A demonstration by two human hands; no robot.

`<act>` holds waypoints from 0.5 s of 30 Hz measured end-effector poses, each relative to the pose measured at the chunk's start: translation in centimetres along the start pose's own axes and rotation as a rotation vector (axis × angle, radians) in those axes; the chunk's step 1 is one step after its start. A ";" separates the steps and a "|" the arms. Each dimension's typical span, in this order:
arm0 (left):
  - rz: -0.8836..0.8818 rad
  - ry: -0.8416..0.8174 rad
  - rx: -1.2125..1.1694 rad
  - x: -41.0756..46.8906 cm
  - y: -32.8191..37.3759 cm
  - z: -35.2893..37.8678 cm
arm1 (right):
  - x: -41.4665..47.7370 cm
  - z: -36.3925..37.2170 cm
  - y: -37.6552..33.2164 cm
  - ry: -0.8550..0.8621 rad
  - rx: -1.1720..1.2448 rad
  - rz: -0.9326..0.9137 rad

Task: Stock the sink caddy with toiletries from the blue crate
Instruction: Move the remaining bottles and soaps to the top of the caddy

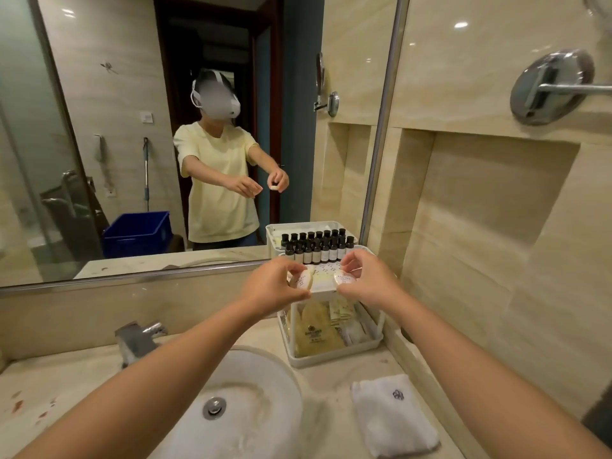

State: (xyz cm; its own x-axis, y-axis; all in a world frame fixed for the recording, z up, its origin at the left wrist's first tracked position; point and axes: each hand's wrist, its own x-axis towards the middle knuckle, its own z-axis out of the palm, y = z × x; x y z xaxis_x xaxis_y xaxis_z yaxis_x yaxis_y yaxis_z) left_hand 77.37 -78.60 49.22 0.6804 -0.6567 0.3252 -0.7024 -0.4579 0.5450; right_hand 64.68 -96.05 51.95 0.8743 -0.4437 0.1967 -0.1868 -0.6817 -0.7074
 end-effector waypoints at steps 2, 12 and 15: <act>-0.001 0.013 0.051 2.8 -0.1 1.4 | 2.9 -0.3 1.7 -0.009 -0.006 0.001; -0.076 -0.023 0.243 14.2 -0.3 7.6 | 15.9 -0.3 10.5 -0.116 -0.011 -0.009; -0.100 -0.044 0.298 16.7 -1.0 9.3 | 18.6 0.8 12.6 -0.134 -0.072 -0.039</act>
State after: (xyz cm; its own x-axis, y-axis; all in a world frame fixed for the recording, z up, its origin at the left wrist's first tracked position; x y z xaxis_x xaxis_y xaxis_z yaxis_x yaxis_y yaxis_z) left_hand 87.47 -94.68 46.89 0.7440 -0.6221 0.2438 -0.6673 -0.6724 0.3204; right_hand 78.96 -112.37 46.16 0.9327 -0.3375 0.1275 -0.1788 -0.7393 -0.6492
